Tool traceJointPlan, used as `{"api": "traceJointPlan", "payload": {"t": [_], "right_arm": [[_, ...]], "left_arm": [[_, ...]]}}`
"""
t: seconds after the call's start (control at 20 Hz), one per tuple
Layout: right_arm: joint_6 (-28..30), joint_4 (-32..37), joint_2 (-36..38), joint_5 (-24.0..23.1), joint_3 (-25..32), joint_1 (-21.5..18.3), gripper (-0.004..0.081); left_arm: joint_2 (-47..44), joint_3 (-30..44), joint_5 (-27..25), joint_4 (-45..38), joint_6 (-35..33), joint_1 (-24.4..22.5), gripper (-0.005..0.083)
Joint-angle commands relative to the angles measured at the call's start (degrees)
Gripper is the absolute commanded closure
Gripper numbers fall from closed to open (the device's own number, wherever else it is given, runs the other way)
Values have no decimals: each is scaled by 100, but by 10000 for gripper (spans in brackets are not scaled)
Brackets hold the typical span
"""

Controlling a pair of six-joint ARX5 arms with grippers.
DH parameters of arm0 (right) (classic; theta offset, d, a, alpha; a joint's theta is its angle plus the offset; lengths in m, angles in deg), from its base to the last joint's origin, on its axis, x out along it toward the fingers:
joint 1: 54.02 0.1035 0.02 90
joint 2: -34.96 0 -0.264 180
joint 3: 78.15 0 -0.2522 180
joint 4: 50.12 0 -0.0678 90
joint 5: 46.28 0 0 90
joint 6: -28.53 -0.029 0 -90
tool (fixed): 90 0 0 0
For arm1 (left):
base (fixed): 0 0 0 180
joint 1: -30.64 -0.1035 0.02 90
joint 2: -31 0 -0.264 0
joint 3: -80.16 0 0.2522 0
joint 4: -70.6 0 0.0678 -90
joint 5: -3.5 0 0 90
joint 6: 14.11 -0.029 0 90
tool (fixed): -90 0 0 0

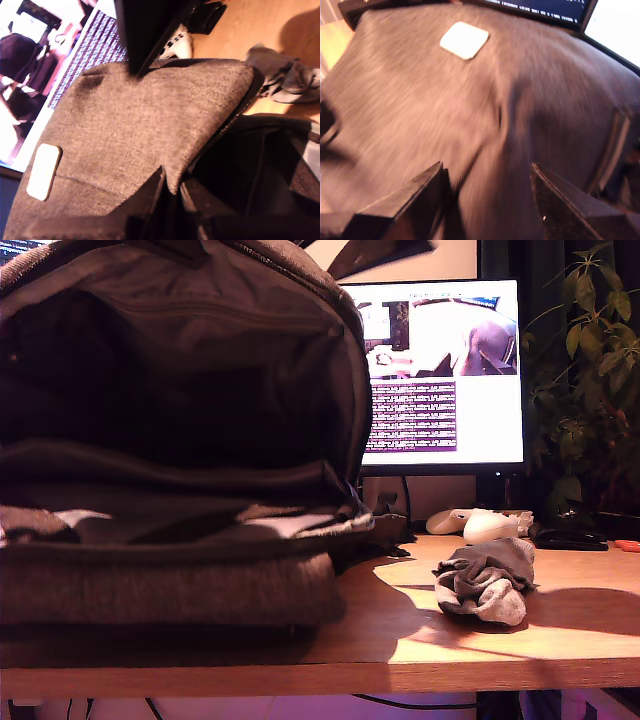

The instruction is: Pack the pair of socks inside the grey Google backpack

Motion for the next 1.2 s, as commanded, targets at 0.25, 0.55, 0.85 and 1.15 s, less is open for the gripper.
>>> {"api": "traceJointPlan", "payload": {"t": [0.25,0.55,0.85,1.15], "right_arm": [[-260,-857,199,-7,17,-815,265],[-1204,-929,103,-356,533,-2074,265],[-2374,-1029,-916,-562,570,-2448,252],[-2468,-817,-1683,-623,562,-2402,216]], "left_arm": [[-11,-227,-20,-146,44,-50,794],[-13,-227,-17,-146,44,-50,794],[-13,-227,31,-146,44,-50,794],[-13,-227,105,-146,44,-50,794]]}}
